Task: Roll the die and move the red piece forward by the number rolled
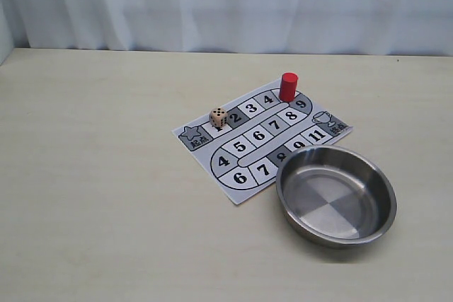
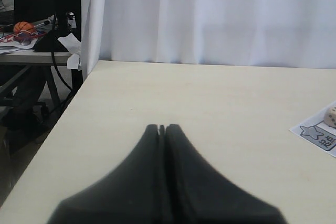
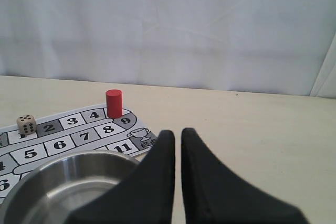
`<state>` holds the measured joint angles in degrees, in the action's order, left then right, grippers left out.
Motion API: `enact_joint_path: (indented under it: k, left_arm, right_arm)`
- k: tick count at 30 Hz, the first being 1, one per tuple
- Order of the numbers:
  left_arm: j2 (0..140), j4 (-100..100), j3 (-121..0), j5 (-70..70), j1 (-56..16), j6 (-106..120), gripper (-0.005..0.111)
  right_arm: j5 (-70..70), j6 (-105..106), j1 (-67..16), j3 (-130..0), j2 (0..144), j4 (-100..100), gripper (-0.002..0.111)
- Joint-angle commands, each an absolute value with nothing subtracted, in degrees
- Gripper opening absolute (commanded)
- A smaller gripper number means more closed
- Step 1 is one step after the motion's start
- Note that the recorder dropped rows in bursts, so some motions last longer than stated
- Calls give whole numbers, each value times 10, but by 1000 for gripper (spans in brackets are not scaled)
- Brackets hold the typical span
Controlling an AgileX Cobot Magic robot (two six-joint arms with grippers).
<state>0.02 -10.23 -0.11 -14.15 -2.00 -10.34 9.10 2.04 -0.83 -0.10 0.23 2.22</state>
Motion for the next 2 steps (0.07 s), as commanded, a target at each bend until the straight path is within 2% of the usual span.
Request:
enact_joint_path:
  k: [1,2]
  left_arm:
    - [0,-100,0,-134,-20,-106,0]
    - [0,-100,0,-134,-20,-106,0]
  right_arm:
    - [91,17,-10,0,0,28,4]
    - [91,17,-10,0,0,28,4]
